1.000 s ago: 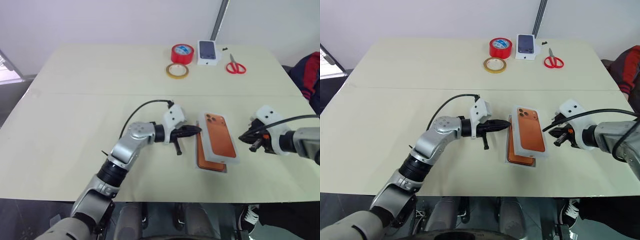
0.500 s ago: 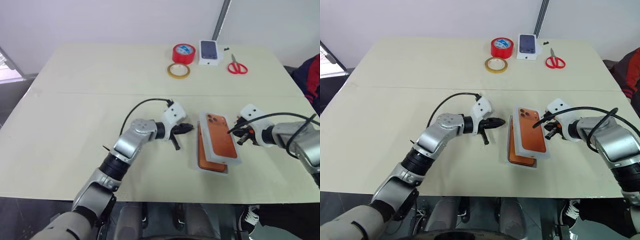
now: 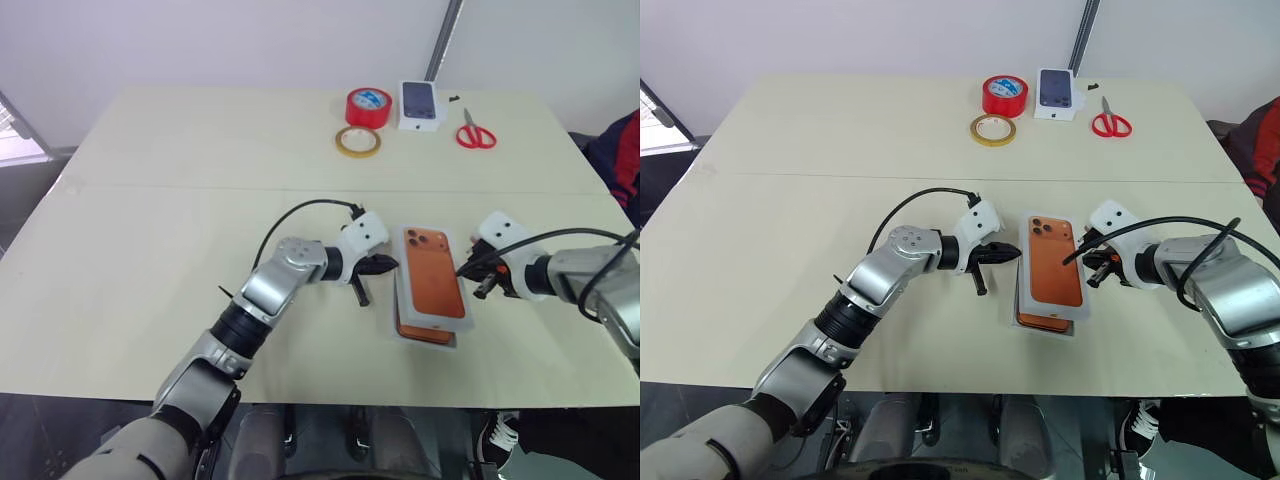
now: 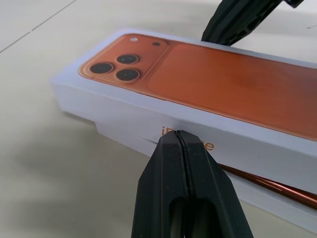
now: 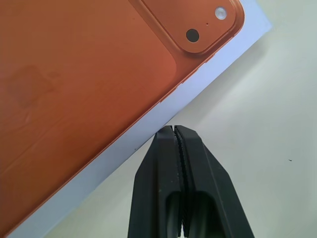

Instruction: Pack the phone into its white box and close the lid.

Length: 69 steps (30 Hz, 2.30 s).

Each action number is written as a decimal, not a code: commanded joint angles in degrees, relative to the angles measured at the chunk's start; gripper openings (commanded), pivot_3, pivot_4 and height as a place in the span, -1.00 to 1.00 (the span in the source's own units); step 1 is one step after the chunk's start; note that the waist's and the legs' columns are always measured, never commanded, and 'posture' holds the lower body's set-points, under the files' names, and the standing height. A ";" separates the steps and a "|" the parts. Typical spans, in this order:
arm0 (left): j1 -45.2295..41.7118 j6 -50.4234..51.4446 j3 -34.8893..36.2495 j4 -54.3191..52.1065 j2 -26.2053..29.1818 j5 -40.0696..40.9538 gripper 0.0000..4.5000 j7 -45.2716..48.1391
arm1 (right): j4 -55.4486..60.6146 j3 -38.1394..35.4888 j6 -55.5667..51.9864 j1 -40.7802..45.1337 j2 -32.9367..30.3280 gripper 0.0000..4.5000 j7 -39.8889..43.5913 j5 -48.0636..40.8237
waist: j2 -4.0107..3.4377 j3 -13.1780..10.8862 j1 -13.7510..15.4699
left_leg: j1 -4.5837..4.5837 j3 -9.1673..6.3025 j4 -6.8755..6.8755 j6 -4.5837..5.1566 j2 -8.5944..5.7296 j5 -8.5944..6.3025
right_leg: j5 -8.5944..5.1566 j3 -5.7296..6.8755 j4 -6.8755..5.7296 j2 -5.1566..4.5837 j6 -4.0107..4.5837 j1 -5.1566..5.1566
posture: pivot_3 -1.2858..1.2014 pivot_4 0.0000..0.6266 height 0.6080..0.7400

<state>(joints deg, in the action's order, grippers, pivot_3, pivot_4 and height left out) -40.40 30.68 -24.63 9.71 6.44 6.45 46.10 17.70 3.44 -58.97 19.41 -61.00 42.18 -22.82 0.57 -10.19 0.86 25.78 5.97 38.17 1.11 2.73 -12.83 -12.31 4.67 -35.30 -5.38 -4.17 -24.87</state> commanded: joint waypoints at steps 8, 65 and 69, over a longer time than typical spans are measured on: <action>1.90 1.64 -1.00 -6.67 0.84 1.33 -1.00 3.47 | 9.81 -4.93 -1.82 -4.52 -2.18 -0.98 3.69 -2.67 | 0.00 0.00 -0.03 | 0.00 -0.01 0.00 0.00 0.00 0.00 | 0.00 0.00 0.00 0.00 0.00 0.00 | 0.03 -0.52 1.00; 3.43 0.81 1.13 -6.77 4.36 0.73 -1.00 4.63 | 13.86 -13.98 2.09 -14.92 -5.93 -0.98 9.01 -1.38 | 0.00 0.00 -0.06 | -0.05 -0.02 0.01 0.00 0.00 0.00 | -0.01 0.00 -0.04 0.00 0.00 0.02 | 0.03 -0.52 1.00; 2.57 0.87 3.23 -6.83 4.49 1.95 -1.00 4.65 | 14.37 -19.88 5.64 -18.52 -6.51 -0.98 13.37 -2.65 | 0.01 0.00 0.06 | -0.05 -0.04 0.02 0.00 0.00 0.00 | -0.02 0.00 -0.04 0.01 -0.02 0.03 | 0.03 -0.52 1.00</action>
<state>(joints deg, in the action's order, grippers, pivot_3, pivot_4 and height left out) -36.46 32.18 -22.79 4.56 11.26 6.99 50.69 31.16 -13.05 -55.12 1.63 -66.59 53.73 -24.16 0.58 -10.19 0.91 25.72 5.94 38.19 1.11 2.72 -12.83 -12.34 4.67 -35.34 -5.37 -4.20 -24.81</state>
